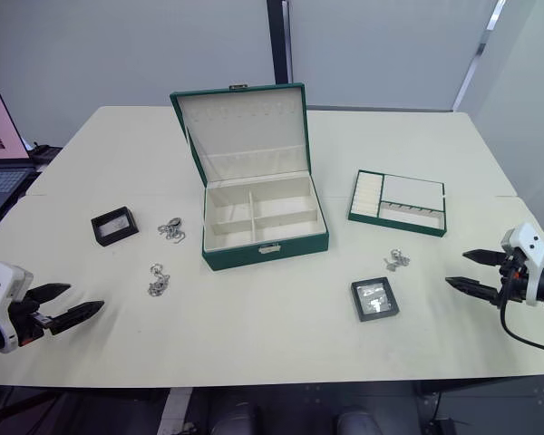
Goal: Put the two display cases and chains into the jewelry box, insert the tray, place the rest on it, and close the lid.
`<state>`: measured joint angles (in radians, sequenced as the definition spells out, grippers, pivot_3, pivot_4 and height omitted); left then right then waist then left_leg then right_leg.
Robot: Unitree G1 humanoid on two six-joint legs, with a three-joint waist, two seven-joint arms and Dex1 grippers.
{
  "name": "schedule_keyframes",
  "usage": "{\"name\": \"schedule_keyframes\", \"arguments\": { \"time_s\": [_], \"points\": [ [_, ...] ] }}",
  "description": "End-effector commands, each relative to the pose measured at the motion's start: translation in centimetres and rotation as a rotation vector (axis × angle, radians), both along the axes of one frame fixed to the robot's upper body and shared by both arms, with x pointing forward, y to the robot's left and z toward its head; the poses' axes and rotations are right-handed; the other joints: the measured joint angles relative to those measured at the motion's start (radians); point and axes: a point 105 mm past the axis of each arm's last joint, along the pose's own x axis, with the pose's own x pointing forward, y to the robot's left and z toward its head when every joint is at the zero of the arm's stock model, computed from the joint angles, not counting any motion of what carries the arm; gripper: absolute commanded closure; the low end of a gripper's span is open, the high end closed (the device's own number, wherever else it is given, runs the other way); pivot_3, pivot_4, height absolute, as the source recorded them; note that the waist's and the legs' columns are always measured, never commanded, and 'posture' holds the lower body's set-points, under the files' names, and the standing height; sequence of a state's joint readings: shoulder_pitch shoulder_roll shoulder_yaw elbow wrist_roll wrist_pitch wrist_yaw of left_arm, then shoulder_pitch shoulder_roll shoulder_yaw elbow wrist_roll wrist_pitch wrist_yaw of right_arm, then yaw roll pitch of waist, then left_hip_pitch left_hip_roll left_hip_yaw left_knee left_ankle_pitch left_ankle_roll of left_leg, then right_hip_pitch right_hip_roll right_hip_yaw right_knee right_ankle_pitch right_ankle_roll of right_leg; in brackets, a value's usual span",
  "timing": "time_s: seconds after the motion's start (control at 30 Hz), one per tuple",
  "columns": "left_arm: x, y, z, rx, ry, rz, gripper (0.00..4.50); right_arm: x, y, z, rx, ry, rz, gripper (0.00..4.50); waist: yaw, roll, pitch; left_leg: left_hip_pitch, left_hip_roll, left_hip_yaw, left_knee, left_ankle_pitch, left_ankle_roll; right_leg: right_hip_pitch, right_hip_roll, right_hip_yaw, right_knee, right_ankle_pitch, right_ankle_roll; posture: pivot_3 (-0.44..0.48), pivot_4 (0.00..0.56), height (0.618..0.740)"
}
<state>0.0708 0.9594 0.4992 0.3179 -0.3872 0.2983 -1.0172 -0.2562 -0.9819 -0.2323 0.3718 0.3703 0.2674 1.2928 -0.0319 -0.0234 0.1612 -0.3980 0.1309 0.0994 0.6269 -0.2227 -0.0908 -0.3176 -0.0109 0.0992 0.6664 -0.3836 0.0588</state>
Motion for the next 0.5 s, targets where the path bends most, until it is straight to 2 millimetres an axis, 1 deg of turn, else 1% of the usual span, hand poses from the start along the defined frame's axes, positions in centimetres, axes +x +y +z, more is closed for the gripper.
{"name": "schedule_keyframes", "arguments": {
  "time_s": [0.03,0.5],
  "points": [
    [0.25,0.18,1.69,0.034,-0.052,-0.007,0.00,0.18,0.24,1.02,-0.013,-0.040,0.019,0.04,0.000,0.000,0.000,0.000,0.000,0.000,0.000,0.000,0.000,0.000,0.000,0.000,0.000,0.000,0.000,0.000,0.150,0.740],
    [0.24,0.19,1.70,0.027,-0.067,0.009,0.00,0.34,0.46,0.99,-0.007,-0.040,0.025,0.04,0.000,0.000,0.000,0.000,0.000,0.000,0.000,0.000,0.000,0.000,0.000,0.000,0.000,0.000,0.000,0.000,0.150,0.740]
  ]
}}
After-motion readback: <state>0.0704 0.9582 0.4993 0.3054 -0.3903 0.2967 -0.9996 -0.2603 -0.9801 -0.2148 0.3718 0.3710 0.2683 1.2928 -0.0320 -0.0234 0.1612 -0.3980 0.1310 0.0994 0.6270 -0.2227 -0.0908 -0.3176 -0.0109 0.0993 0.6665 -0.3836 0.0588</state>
